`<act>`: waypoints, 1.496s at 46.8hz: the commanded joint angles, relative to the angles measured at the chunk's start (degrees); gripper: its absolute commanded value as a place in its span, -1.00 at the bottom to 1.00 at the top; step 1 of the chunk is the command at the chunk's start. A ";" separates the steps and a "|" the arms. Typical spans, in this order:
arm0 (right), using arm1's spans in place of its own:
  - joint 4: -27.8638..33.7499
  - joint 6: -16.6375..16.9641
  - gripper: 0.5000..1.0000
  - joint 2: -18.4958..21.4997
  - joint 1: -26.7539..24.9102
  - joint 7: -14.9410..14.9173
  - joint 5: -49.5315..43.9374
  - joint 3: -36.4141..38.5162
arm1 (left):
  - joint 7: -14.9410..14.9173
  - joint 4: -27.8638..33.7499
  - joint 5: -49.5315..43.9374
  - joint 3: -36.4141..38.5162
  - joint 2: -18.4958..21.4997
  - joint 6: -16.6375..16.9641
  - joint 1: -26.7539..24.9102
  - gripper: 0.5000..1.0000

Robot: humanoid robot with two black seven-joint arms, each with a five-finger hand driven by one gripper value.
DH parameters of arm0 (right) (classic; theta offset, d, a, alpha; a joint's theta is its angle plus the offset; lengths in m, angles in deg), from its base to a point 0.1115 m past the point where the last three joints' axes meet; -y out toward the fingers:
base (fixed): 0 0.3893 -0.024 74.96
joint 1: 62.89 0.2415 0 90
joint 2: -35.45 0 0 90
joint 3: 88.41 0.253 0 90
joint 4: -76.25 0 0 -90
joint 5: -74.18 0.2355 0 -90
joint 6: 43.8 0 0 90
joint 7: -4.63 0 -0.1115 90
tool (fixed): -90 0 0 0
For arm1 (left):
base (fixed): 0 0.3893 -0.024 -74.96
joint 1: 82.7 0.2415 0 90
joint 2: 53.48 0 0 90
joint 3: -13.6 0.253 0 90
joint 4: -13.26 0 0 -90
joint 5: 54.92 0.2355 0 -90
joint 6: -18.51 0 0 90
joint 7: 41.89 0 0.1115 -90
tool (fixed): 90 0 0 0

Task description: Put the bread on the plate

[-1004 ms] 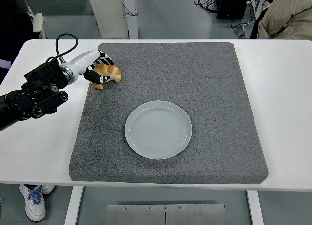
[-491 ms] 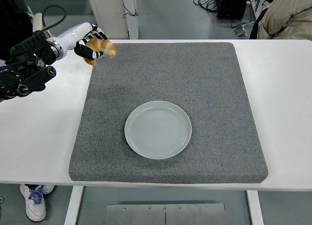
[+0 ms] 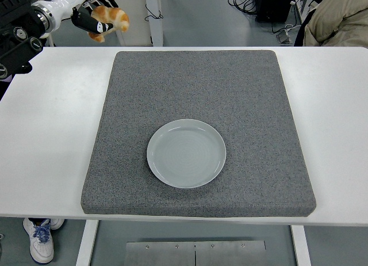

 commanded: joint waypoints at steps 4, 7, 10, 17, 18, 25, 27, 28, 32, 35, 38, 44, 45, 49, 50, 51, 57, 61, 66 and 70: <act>0.00 -0.01 1.00 0.00 0.00 0.00 0.00 0.01 | -0.12 0.18 0.00 -0.35 -0.37 -0.13 -0.54 -1.00; 0.00 -0.01 1.00 0.00 0.00 0.00 0.00 -0.08 | -0.38 0.80 0.00 -0.44 -0.54 -0.13 -1.15 -1.00; 0.00 -0.01 1.00 0.00 0.00 0.00 0.00 0.01 | -0.56 0.80 -0.17 -0.61 -1.07 -0.13 -1.33 -1.00; 0.00 -0.01 1.00 0.00 0.00 0.00 0.00 0.01 | -0.56 0.97 -0.79 -0.44 -2.56 -0.13 -1.42 -1.00; 0.00 -0.01 1.00 0.00 0.00 0.00 0.00 0.01 | -0.56 1.06 -0.79 -0.44 -2.65 -0.13 -1.50 -1.00; 0.00 -0.01 1.00 0.00 0.00 0.00 0.00 -0.08 | -0.12 1.94 -0.96 -0.70 -3.44 -0.13 -1.68 -1.00; 0.00 -0.01 1.00 0.00 0.00 0.00 0.00 0.01 | -0.21 2.20 -1.31 -0.79 -3.62 -0.13 -1.68 -1.00; 0.00 -0.01 1.00 0.00 0.00 0.00 0.00 0.01 | -0.21 2.38 -1.58 -0.79 -3.71 -0.13 -1.68 -1.00; 0.00 -0.01 1.00 0.00 0.00 0.00 0.00 0.01 | -0.12 4.31 -2.02 -0.70 -4.15 -0.04 -1.77 -1.00; 0.00 -0.01 1.00 0.00 0.00 0.00 0.00 0.01 | -0.12 6.68 -1.93 -0.70 -3.80 -0.04 -1.86 -1.00; 0.00 -0.01 1.00 0.00 0.00 0.00 0.00 0.01 | -0.21 9.23 -1.84 -0.70 -3.62 0.22 -1.94 -1.00; 0.00 -0.01 1.00 0.00 0.00 -0.09 0.00 0.01 | -0.56 13.27 -1.93 -1.05 -3.79 0.66 -1.86 -1.00; 0.00 -0.01 1.00 0.00 0.00 0.00 0.00 0.01 | -0.56 13.89 -1.93 -1.23 -3.80 0.66 -1.86 -1.00; 0.00 -0.01 1.00 0.00 0.00 0.00 0.00 0.01 | -0.56 16.52 -1.84 -1.41 -3.97 0.66 -1.77 -1.00; 0.00 -0.01 1.00 0.00 0.00 0.00 0.00 -0.08 | -0.56 17.14 -1.84 -1.49 -3.97 0.66 -1.77 -1.00; 0.00 -0.01 1.00 0.00 0.00 0.00 0.00 -0.08 | -0.56 17.76 -1.76 -1.49 -3.97 0.66 -1.77 -1.00; 0.00 -0.01 1.00 0.00 0.00 0.00 0.00 0.01 | -0.47 21.27 -1.58 -1.49 -4.06 1.89 -1.59 -1.00; 0.00 -0.01 1.00 0.00 0.00 0.00 0.00 0.01 | -0.47 22.94 -1.49 -1.49 -4.23 2.42 -1.33 -1.00; 0.00 -0.01 1.00 0.00 0.00 0.00 0.00 0.01 | -0.38 24.35 -1.31 -1.41 -4.41 2.42 -0.98 -1.00; 0.00 -0.01 1.00 0.00 0.00 0.00 0.00 0.01 | -0.21 26.02 -0.88 -1.23 -4.41 2.42 -0.54 -1.00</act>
